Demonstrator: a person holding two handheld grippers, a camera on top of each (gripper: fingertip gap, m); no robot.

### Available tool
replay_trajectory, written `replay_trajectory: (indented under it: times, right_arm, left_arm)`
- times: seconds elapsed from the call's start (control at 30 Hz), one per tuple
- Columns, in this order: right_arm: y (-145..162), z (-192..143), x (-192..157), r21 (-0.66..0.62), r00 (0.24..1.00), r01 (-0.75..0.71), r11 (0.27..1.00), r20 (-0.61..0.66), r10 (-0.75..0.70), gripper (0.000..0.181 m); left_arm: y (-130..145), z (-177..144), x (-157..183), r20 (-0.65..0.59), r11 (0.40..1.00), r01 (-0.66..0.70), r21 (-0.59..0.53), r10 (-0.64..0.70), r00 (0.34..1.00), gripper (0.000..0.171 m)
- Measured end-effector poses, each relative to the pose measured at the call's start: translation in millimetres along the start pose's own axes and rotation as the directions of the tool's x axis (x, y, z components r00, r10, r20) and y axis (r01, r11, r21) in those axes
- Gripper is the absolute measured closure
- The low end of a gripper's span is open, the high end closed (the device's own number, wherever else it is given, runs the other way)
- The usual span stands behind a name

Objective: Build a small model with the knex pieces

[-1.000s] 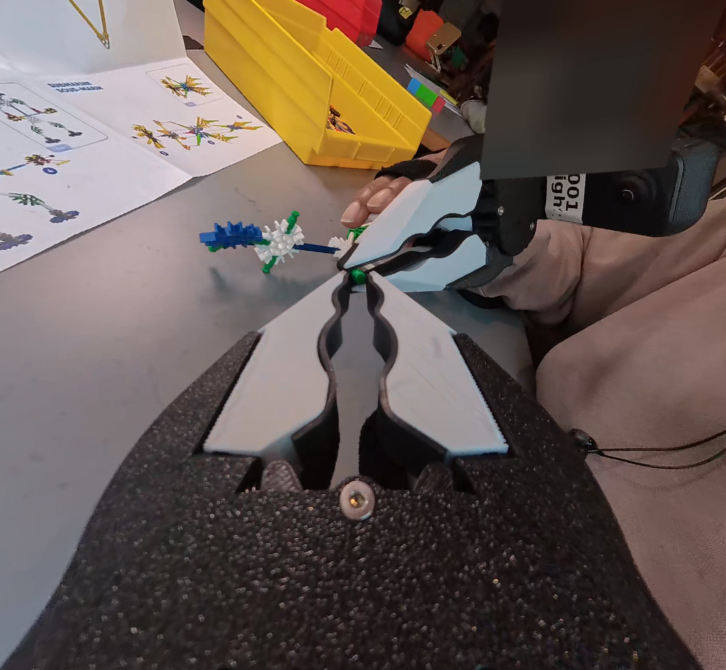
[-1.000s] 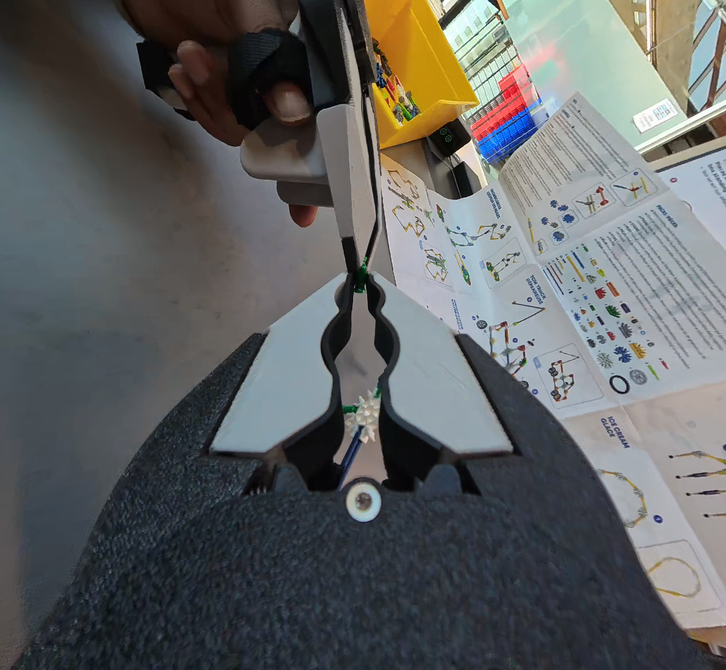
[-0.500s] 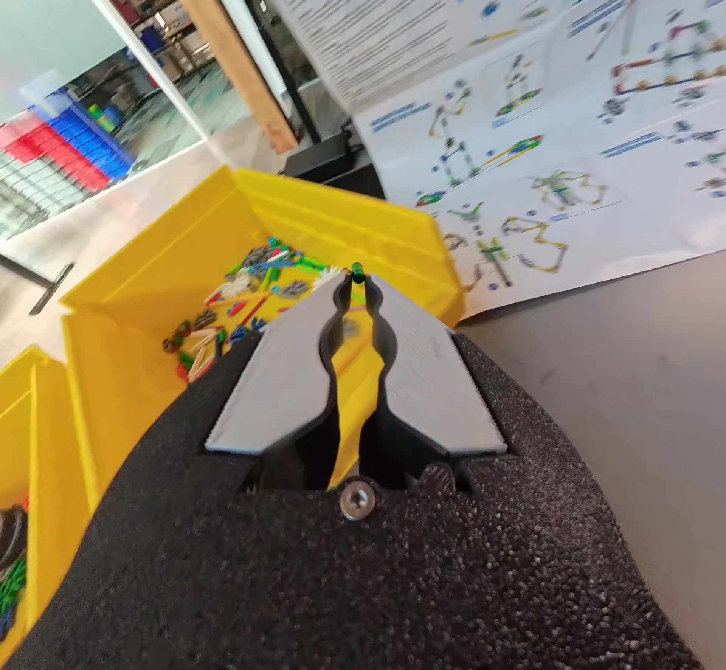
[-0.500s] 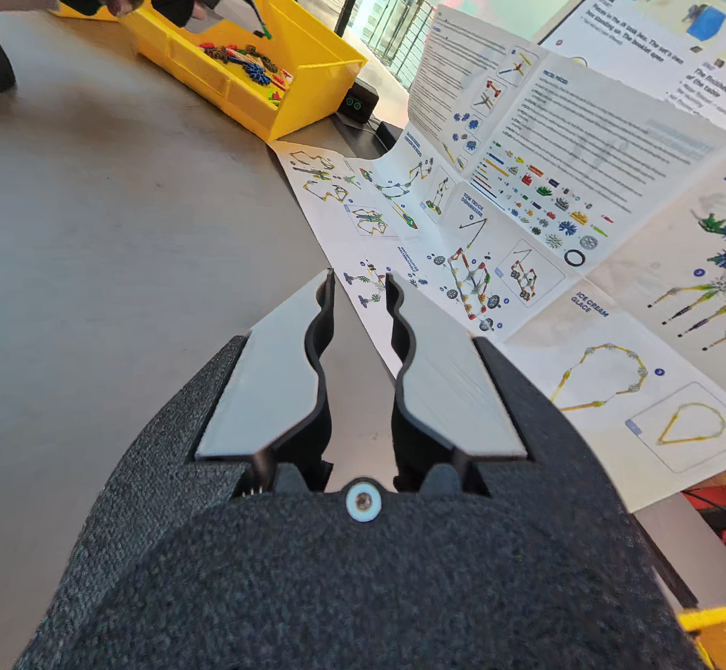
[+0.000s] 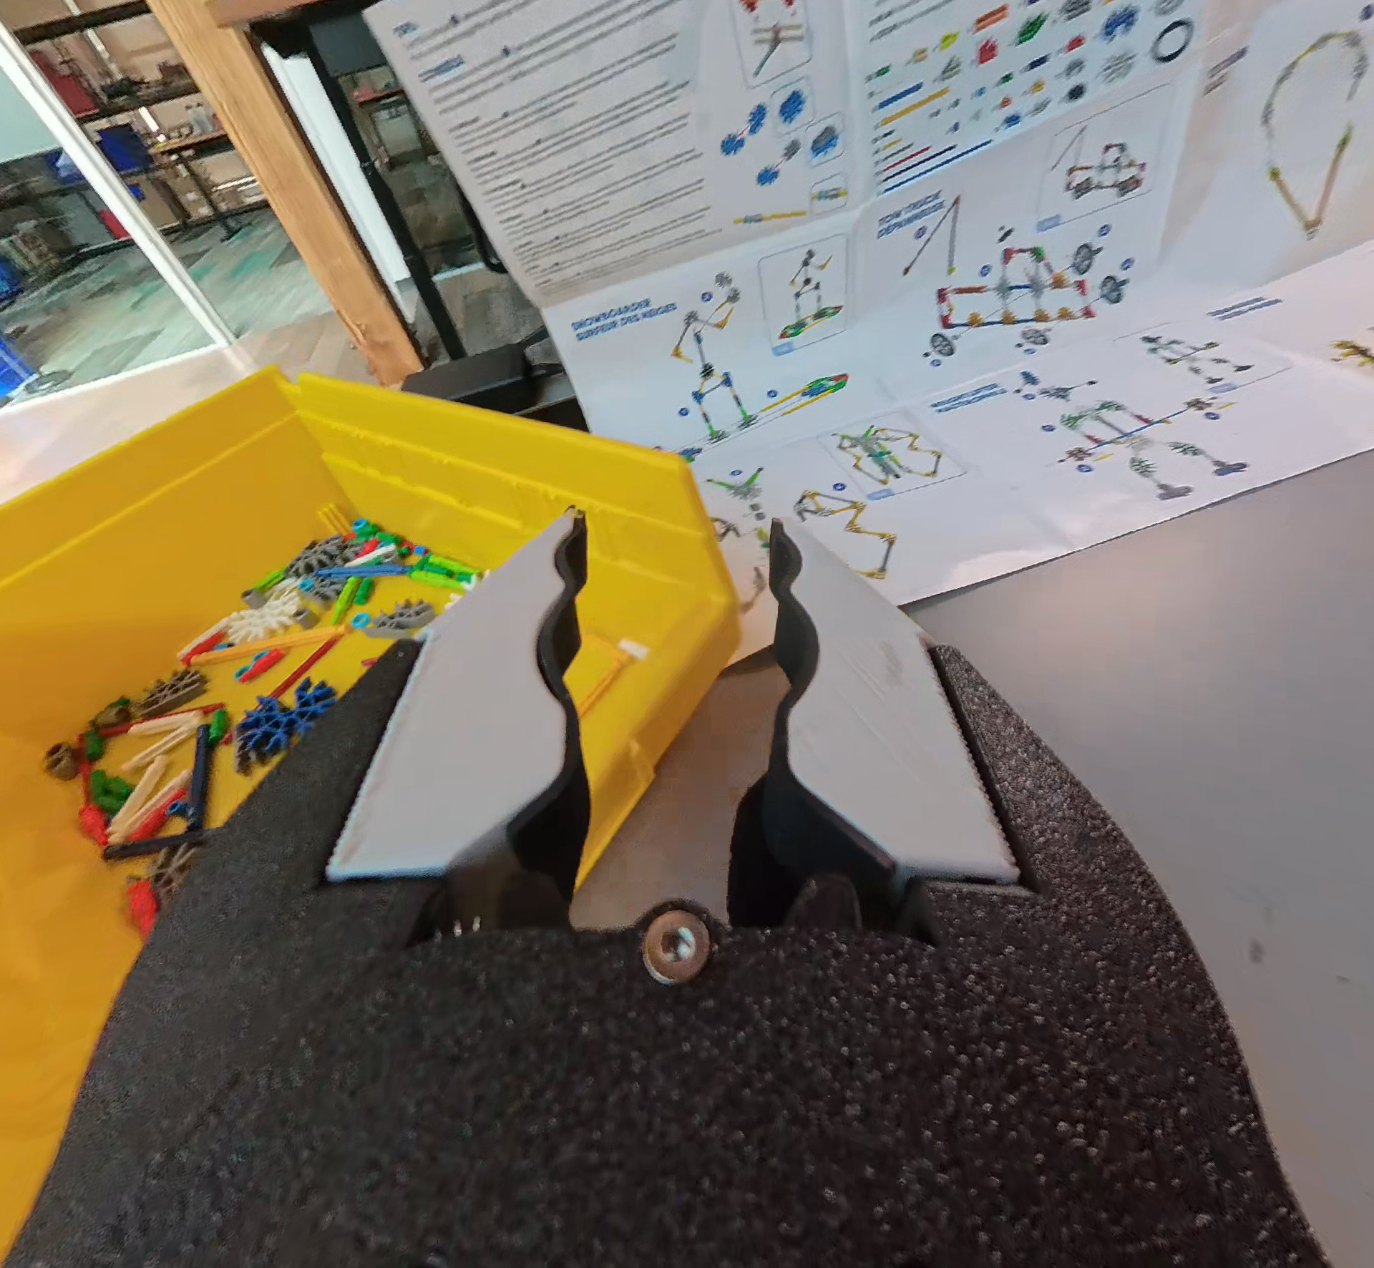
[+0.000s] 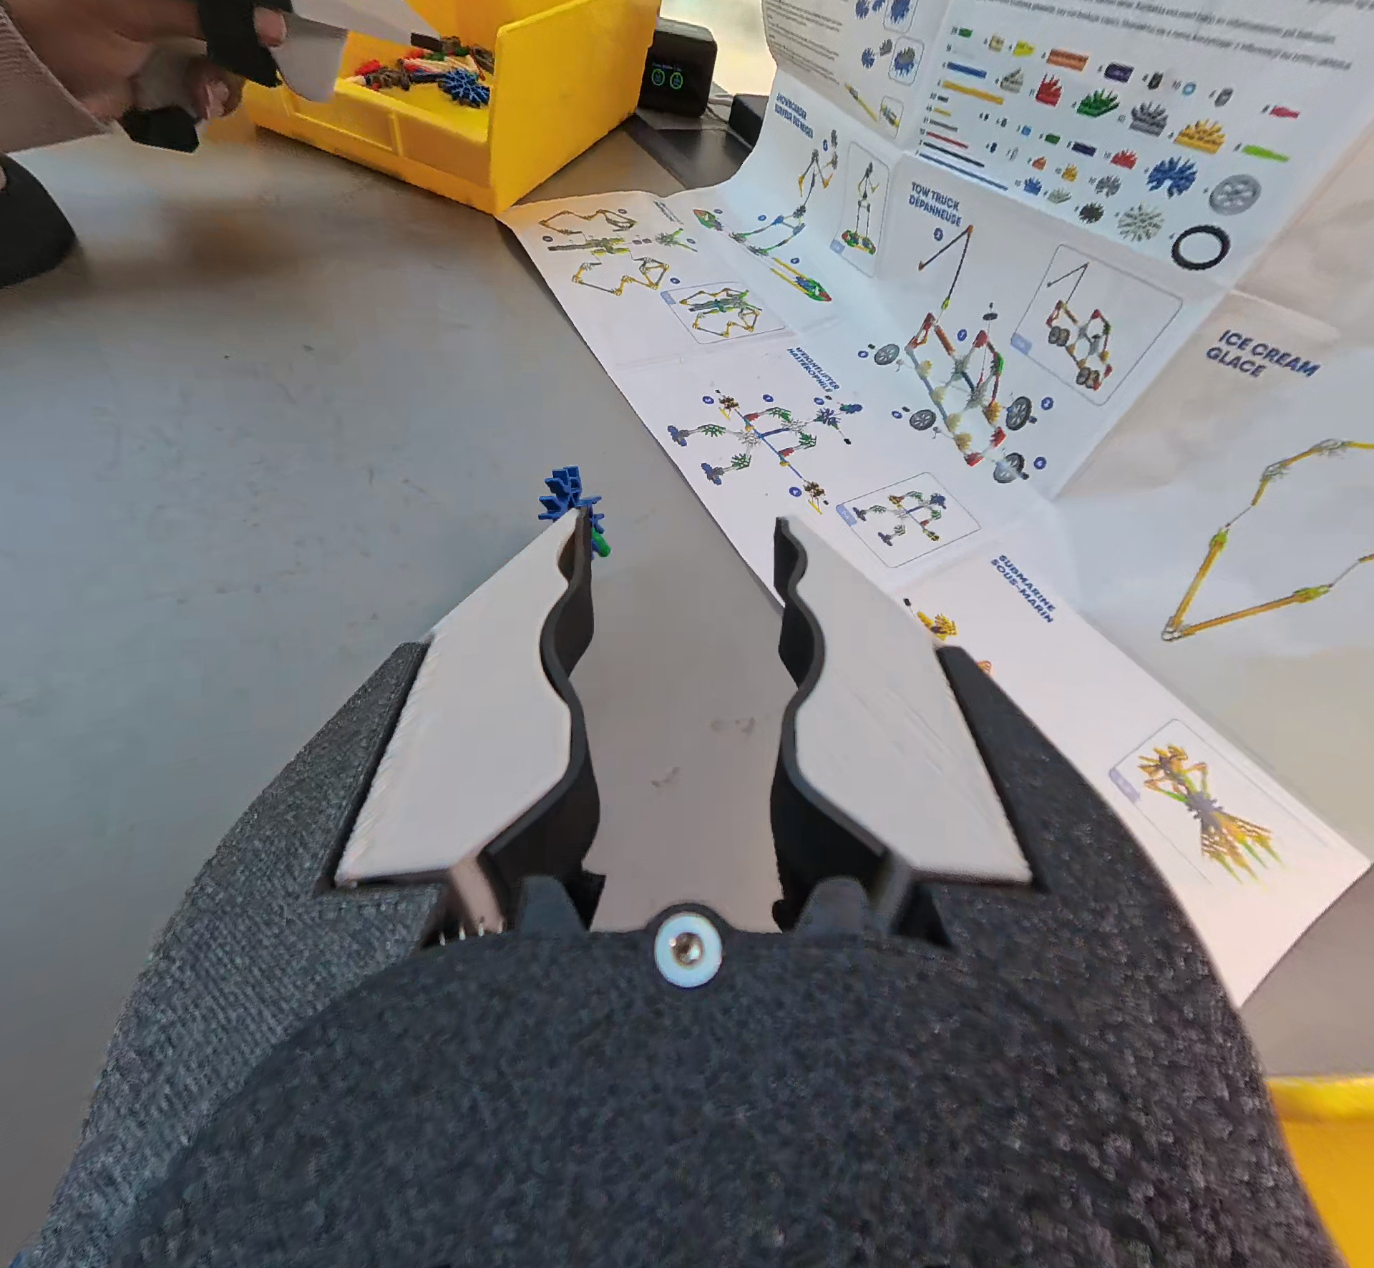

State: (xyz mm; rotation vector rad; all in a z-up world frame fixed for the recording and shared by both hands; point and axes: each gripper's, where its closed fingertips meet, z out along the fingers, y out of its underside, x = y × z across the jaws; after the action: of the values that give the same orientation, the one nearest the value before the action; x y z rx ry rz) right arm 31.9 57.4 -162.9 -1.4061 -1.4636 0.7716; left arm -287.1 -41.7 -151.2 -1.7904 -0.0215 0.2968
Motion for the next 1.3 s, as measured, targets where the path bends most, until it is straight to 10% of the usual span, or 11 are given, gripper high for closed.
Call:
replay_trajectory:
  times: [0.3, 0.5, 0.63, 0.8, 1.07, 1.3]
  right_arm:
    - [2, 3, 3, -0.024, 1.0, -0.026, 0.999, -0.017, 0.026, 0.116]
    - [-1, -4, 2, -0.028, 0.998, 0.053, 0.998, -0.014, -0.053, 0.176]
    - [14, 0, 1, -0.088, 0.999, 0.048, 0.995, 0.024, -0.046, 0.181]
    - [43, 11, -11, -0.217, 0.989, -0.064, 0.974, 0.12, 0.091, 0.116]
    - [28, 1, -23, -0.167, 0.979, -0.032, 0.985, 0.192, 0.065, 0.162]
    - [40, 8, -36, -0.208, 0.966, -0.036, 0.977, 0.245, 0.088, 0.131]
  left_arm:
    - [-3, 2, 101, -0.352, 0.997, 0.083, 0.004, -0.076, 0.933, 0.132]
    - [-10, -10, 147, -0.483, 0.997, 0.072, -0.009, -0.068, 0.873, 0.132]
    - [-25, -26, 189, -0.623, 0.985, 0.171, -0.019, -0.146, 0.769, 0.132]
    - [-10, -29, 213, -0.665, 0.997, 0.068, -0.024, -0.066, 0.744, 0.128]
    - [-5, -31, 217, -0.687, 0.997, 0.057, -0.044, -0.072, 0.724, 0.128]
    - [9, -34, 229, -0.717, 0.995, -0.012, -0.101, -0.065, 0.694, 0.128]
